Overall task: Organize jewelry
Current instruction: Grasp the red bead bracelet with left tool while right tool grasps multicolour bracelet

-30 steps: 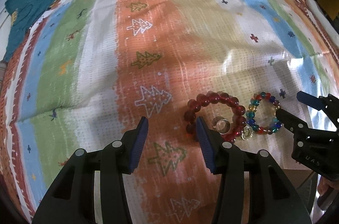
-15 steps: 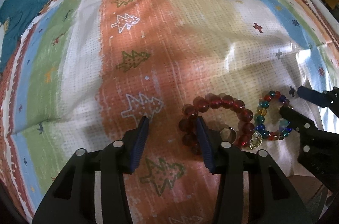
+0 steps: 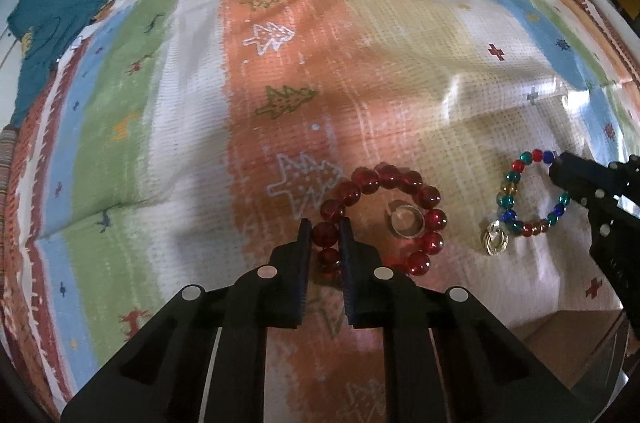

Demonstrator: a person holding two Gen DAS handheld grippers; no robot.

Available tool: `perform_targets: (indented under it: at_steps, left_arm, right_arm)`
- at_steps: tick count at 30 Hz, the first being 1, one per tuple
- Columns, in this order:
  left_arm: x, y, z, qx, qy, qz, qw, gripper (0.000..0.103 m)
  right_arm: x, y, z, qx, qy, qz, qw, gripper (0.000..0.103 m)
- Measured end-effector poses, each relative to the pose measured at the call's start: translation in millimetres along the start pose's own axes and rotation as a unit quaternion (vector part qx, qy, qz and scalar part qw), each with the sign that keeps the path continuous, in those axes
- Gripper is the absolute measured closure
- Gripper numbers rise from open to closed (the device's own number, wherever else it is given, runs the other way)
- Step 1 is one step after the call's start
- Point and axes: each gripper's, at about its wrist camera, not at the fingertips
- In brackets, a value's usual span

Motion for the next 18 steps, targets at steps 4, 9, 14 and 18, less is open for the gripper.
perform_targets:
  at_steps: [4, 9, 14, 18]
  left_arm:
    - [-6, 3, -12, 0.006, 0.005, -0.012, 0.9999, 0.09]
    - [-9, 1, -26, 0.017, 0.015, -0.029, 0.9993, 0.09]
    - [-6, -2, -37, 0.026, 0.024, -0.039, 0.9986, 0.09]
    - [-1, -3, -45, 0.031, 0.029, -0.042, 0.9982, 0.09]
  right_arm:
    - [-4, -4, -11, 0.015, -0.004, -0.001, 1.0, 0.093]
    - [-8, -4, -19, 0.026, -0.007, -0.002, 1.0, 0.093]
    - [-7, -5, -28, 0.036, -0.017, 0.005, 0.999, 0.093]
    - [-7, -7, -37, 0.049, -0.027, 0.014, 0.998, 0.093]
Point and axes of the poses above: each gripper's, at about its wrist camera, not at the fingertips, and z roughly the way its jaws point, x to its right, y to its underside, and after that the axes turned 1 degree about x, right-handed
